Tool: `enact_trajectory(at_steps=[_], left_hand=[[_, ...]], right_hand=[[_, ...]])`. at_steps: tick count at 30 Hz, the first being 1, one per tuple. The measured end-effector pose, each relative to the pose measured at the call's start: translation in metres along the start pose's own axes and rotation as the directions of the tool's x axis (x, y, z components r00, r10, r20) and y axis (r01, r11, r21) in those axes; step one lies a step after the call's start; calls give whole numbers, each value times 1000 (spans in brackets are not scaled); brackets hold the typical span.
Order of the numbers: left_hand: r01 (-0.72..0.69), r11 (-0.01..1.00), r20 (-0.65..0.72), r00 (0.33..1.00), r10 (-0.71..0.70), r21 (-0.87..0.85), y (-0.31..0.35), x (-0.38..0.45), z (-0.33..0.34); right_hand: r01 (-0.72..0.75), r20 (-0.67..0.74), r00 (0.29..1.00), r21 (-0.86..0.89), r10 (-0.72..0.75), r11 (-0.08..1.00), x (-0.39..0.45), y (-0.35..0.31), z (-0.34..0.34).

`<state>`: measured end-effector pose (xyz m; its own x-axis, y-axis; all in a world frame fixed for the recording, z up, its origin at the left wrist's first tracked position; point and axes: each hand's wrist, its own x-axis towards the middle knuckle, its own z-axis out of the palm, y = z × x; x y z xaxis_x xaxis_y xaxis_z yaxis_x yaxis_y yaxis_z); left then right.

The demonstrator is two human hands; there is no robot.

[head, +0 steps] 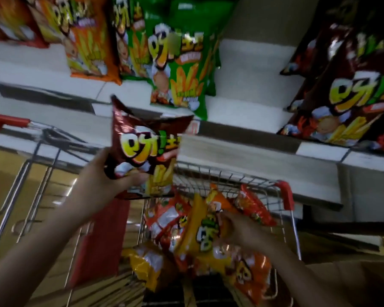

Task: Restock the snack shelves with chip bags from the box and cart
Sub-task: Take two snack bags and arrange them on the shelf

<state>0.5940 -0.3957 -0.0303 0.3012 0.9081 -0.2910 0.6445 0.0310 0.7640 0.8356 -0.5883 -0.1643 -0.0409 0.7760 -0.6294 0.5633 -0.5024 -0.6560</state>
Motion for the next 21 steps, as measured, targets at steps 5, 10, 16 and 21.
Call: enact_trajectory(at_steps=[5, 10, 16, 21], left_hand=[[-104, 993, -92, 991, 98, -60, 62, 18, -24], [-244, 965, -39, 970, 241, -96, 136, 38, 6], [-313, 940, -48, 950, 310, -135, 211, 101, 106], [-229, 931, 118, 955, 271, -284, 247, 149, 183]], right_hand=[[201, -421, 907, 411, -11, 889, -31, -43, -78], [429, -666, 745, 533, 49, 729, -48, -65, -122], [554, -758, 634, 584, 154, 593, -57, -74, -151], [556, -747, 638, 615, 188, 559, -52, -70, -151]])
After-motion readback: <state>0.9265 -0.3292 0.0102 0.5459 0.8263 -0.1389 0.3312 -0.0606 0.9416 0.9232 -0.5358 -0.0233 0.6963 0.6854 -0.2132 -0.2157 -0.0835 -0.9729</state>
